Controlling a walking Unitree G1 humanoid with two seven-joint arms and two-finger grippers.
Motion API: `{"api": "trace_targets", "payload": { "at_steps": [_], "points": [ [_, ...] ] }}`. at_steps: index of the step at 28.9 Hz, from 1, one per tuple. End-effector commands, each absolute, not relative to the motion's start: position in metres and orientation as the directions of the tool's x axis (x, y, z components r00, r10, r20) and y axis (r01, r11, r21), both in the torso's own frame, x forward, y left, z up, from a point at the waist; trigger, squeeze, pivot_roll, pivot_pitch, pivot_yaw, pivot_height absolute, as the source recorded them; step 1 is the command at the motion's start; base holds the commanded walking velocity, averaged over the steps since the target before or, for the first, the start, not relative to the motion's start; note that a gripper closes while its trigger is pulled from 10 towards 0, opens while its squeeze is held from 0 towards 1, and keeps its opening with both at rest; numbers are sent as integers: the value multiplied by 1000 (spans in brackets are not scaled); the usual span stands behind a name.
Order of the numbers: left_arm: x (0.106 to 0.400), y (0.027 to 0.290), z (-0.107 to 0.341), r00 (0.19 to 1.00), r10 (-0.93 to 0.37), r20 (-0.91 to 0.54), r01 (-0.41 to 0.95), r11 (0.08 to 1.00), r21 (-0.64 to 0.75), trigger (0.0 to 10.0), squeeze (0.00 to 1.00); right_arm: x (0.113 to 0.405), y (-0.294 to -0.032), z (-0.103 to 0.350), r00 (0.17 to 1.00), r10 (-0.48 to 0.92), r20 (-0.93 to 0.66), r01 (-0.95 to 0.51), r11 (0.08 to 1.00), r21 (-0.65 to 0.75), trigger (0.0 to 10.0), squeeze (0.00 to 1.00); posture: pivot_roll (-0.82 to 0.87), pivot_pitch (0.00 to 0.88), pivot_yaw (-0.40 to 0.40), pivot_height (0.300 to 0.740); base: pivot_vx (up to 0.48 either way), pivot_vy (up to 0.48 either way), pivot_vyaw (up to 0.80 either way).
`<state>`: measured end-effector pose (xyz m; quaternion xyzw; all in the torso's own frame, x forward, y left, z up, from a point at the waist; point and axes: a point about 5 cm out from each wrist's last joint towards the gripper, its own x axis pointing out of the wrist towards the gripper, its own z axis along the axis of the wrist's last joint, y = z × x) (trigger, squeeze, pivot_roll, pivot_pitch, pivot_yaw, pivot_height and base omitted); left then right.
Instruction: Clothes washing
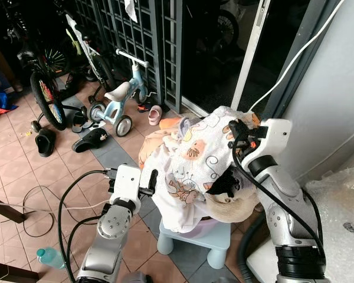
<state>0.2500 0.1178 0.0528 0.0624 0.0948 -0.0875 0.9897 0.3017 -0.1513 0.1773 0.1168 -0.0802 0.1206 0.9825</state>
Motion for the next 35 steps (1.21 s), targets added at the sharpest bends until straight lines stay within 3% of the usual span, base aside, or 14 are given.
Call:
{"api": "trace_targets", "payload": {
  "at_steps": [1, 9, 10, 11, 24, 35],
  "points": [
    [253, 121, 55, 972, -142, -186, 166, 978, 123, 10000, 0, 302, -157, 194, 948, 191, 255, -245, 948, 202, 0, 0, -70, 0, 49, 740, 0, 0, 0],
    [256, 120, 56, 977, -127, -172, 151, 980, 131, 10000, 0, 304, -163, 199, 945, 186, 269, -239, 954, 183, 0, 0, -69, 0, 44, 740, 0, 0, 0],
    [256, 120, 56, 977, -126, -172, 149, 980, 132, 10000, 0, 303, -162, 197, 947, 185, 261, -237, 954, 183, 4431, 0, -69, 0, 44, 740, 0, 0, 0],
    [256, 121, 55, 978, -123, -171, 146, 980, 132, 10000, 0, 303, -161, 192, 953, 185, 239, -232, 955, 187, 10000, 0, -69, 0, 44, 740, -262, 0, 0],
    [256, 121, 54, 977, -120, -175, 145, 980, 133, 10000, 0, 296, -157, 175, 965, 185, 183, -218, 959, 180, 10000, 0, -73, 0, 48, 740, -313, 0, -518],
    [260, 125, 59, 983, -99, -155, 120, 983, 136, 10000, 0, 298, -158, 172, 969, 173, 174, -197, 972, 130, 10000, 0, -56, 0, 41, 740, -124, 0, 0]
  ]
}}
